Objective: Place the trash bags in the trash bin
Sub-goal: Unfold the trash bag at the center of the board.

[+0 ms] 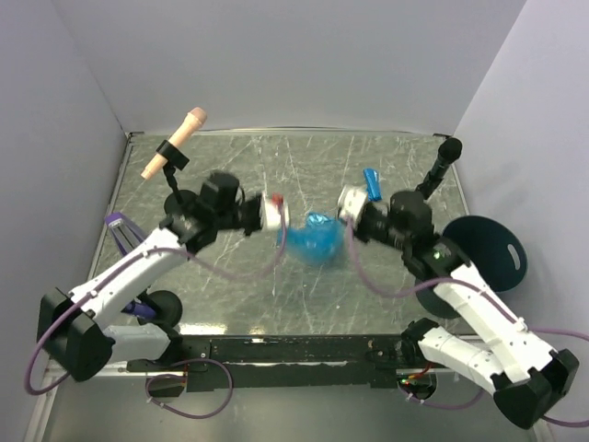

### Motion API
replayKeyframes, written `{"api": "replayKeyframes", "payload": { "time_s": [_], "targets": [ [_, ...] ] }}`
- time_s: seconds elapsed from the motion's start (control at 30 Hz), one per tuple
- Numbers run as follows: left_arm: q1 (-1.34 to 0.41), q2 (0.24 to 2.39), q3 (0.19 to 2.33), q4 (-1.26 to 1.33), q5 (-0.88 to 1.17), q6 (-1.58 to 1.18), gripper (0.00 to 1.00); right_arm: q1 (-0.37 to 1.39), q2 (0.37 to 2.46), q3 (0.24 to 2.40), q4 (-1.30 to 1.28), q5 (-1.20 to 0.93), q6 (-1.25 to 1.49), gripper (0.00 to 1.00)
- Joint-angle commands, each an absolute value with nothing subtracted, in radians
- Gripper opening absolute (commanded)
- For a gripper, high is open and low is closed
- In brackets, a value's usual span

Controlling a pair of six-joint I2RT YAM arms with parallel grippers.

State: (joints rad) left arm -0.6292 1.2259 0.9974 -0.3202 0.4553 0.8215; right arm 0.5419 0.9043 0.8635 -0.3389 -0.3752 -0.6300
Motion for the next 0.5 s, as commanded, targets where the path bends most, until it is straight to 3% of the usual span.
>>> {"api": "replayKeyframes", "payload": {
  "time_s": [0.0,0.13,0.3,0.4,0.47],
  "targets": [
    [-0.547,1.388,1.285,-0.296,0.431,0.107,0.0,0.473,1.066,1.03,-0.191,-0.289,-0.295,0.0],
    [-0.404,1.578,1.613,-0.406,0.384,-0.173,0.01,0.411,1.299,1.321,-0.161,-0.121,-0.219,0.0],
    [-0.29,1.715,2.031,-0.379,0.347,-0.202,0.01,0.353,1.586,1.881,-0.219,-0.003,-0.204,0.0],
    [-0.273,1.772,2.28,-0.266,0.285,-0.195,0.01,0.385,1.603,2.097,-0.09,-0.026,-0.277,0.0],
    [-0.276,1.725,2.319,-0.028,0.271,-0.176,0.01,0.448,1.539,2.082,0.089,-0.072,-0.403,0.0]
  ]
}}
